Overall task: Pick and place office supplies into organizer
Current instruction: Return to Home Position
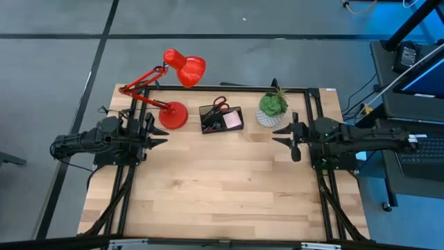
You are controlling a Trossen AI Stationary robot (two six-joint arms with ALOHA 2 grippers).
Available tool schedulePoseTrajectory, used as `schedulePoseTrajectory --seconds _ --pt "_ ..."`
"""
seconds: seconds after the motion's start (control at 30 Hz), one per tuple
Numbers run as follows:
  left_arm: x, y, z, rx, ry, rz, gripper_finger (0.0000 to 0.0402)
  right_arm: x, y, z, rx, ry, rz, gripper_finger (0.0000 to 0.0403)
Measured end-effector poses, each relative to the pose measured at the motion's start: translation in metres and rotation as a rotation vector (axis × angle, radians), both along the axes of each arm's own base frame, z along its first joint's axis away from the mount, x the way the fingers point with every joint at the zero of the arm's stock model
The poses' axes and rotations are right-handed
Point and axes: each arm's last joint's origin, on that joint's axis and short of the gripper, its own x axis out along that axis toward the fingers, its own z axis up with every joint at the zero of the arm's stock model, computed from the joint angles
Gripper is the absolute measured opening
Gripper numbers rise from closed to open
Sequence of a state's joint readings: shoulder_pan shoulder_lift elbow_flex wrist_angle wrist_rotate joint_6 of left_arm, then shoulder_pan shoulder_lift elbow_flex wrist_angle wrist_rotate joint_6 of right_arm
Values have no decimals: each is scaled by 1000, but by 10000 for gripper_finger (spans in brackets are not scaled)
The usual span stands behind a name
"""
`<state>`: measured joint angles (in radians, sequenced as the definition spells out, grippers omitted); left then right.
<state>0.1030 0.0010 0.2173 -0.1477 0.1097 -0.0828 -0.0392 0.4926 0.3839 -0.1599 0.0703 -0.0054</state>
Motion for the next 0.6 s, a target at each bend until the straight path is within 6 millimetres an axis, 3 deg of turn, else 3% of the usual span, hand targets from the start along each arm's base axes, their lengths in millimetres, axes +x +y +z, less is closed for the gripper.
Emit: schedulePoseTrajectory --seconds 0.43,0.6 --pt "0 -3 1 53 -8 -115 107 -24 2 -42 31 -145 44 118" --pt "0 -4 2 67 -27 -150 110 -29 3 -50 29 -191 45 118"
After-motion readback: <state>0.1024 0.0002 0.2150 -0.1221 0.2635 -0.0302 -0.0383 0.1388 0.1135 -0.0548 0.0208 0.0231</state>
